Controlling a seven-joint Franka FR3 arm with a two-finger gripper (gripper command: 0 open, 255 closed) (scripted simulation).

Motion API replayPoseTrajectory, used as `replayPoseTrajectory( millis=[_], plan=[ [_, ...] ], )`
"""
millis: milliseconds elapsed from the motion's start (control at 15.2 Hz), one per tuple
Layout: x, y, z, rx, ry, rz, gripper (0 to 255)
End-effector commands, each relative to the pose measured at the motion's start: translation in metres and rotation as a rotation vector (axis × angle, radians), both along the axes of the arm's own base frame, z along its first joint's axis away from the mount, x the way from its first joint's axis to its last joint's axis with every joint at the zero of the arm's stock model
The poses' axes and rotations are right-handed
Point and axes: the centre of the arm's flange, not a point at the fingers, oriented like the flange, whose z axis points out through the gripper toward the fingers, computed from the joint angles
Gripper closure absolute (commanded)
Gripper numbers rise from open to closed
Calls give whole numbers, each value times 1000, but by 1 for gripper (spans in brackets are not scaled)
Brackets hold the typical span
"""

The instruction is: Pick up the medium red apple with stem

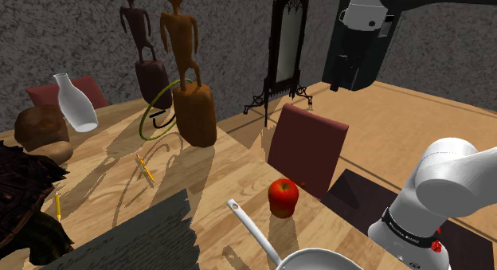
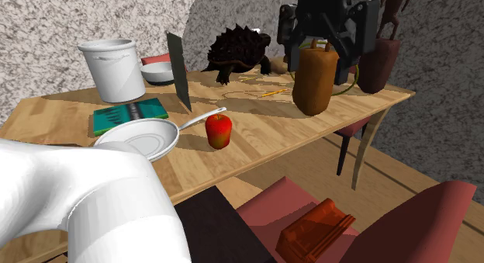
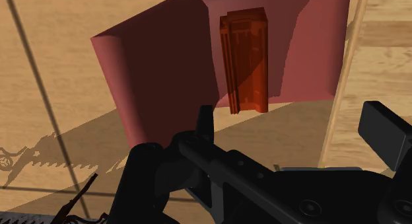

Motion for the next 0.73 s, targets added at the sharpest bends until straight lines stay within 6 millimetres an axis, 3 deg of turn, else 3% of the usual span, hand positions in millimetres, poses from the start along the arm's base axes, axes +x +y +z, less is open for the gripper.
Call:
replayPoseTrajectory(
  millis=[0,660],
  plan=[
    [0,0,0,0,0,0,0],
    [-11,119,-65,-39,55,-26,0]
  ],
)
